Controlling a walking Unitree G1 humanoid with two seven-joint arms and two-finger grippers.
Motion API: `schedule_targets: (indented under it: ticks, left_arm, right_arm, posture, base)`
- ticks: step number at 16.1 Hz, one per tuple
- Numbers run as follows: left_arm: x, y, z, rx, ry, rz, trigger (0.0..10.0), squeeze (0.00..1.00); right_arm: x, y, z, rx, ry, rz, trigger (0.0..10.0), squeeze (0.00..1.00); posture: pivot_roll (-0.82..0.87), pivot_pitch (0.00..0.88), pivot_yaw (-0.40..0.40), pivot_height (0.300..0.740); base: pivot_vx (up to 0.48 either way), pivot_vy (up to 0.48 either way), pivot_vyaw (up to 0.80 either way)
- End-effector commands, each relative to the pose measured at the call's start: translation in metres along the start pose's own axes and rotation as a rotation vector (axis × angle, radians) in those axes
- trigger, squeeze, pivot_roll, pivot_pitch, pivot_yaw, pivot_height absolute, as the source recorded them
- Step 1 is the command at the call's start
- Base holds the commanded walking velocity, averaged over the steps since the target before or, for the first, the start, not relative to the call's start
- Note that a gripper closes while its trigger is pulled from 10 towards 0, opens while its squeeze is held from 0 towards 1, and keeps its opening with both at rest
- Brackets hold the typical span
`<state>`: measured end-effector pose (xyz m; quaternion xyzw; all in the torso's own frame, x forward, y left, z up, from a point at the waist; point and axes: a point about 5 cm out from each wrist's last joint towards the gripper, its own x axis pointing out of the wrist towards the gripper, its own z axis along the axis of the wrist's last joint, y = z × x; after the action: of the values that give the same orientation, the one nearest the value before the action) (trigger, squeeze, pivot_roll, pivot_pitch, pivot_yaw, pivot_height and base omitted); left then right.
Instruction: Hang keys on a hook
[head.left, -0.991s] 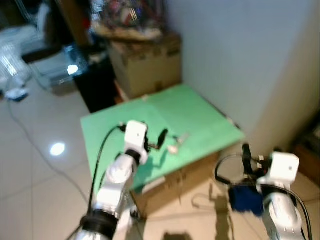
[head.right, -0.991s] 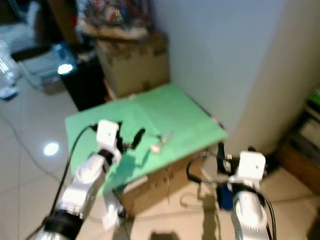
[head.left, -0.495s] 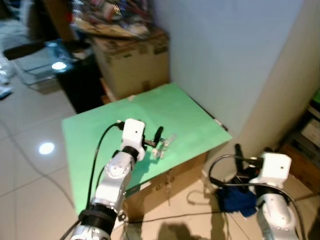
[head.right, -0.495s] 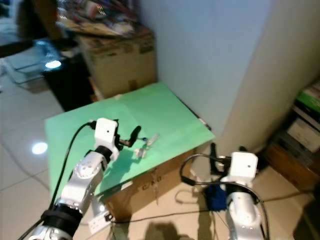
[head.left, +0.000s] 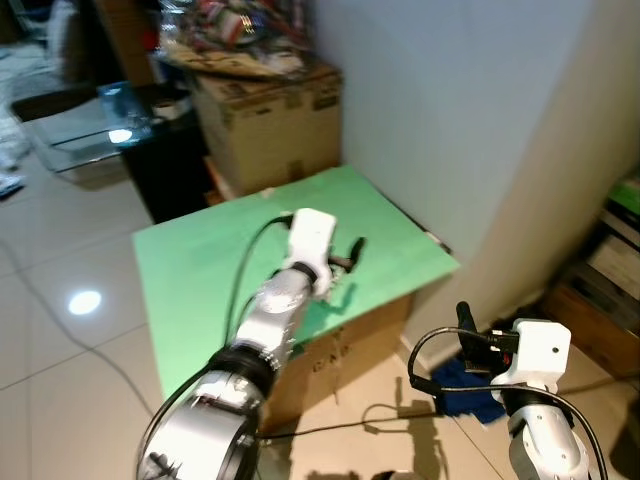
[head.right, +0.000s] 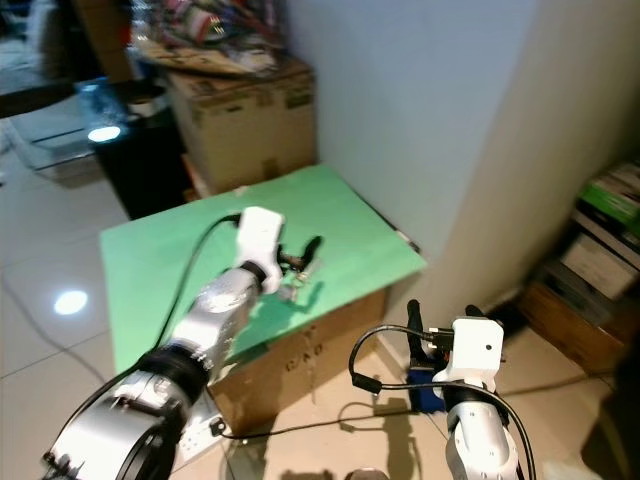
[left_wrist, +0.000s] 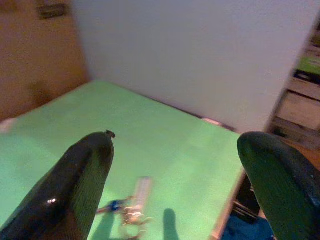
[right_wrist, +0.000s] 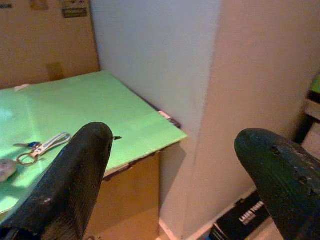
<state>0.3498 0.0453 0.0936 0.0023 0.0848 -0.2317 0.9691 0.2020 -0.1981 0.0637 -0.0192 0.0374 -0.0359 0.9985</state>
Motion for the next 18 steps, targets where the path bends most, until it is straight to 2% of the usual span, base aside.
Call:
schedule_targets:
  ticks: [1,2,3,6,8,16,18]
  left_arm:
    - [0.001,0.005,-0.002,0.001,0.024,0.037,10.0,0.0]
    - [0.004,0.006,-0.002,0.009,0.049,0.066,10.0,0.0]
    - [0.004,0.006,-0.002,0.009,0.049,0.072,10.0,0.0]
    - [0.009,0.011,0.008,0.015,0.048,0.12,10.0,0.0]
    - [0.011,0.01,0.011,0.01,0.05,0.127,10.0,0.0]
    - [0.01,0.022,0.012,0.017,0.071,0.212,10.0,0.0]
    - [0.012,0.013,0.008,-0.027,0.091,0.192,10.0,0.0]
  right_arm:
    - [-0.002,0.006,0.006,0.002,-0.012,0.026,10.0,0.0]
    - [-0.012,0.016,0.012,-0.015,-0.022,0.096,10.0,0.0]
    - [-0.015,0.019,0.014,-0.02,-0.025,0.111,10.0,0.0]
    - [-0.034,0.04,0.011,-0.024,0.008,0.284,10.0,0.0]
    - [-0.036,0.044,0.01,-0.029,0.019,0.317,10.0,0.0]
    - [-0.076,0.057,0.016,0.0,0.084,0.356,10.0,0.0]
    - [-0.081,0.058,0.017,0.006,0.1,0.344,10.0,0.0]
  posture:
    - [-0.24,0.081,0.053,0.74]
    - [-0.25,0.124,0.054,0.74]
    - [-0.26,0.143,0.054,0.74]
    - [-0.28,0.233,0.073,0.74]
    - [-0.29,0.262,0.078,0.74]
    - [-0.33,0.369,0.081,0.74]
    - [-0.33,0.393,0.089,0.74]
  base:
    - [0.0,0.0,0.0]
    - [0.0,0.0,0.0]
    - [0.0,0.0,0.0]
    - [0.0,0.0,0.0]
    - [0.0,0.0,0.0]
    - [0.0,0.0,0.0]
    - [0.0,0.0,0.0]
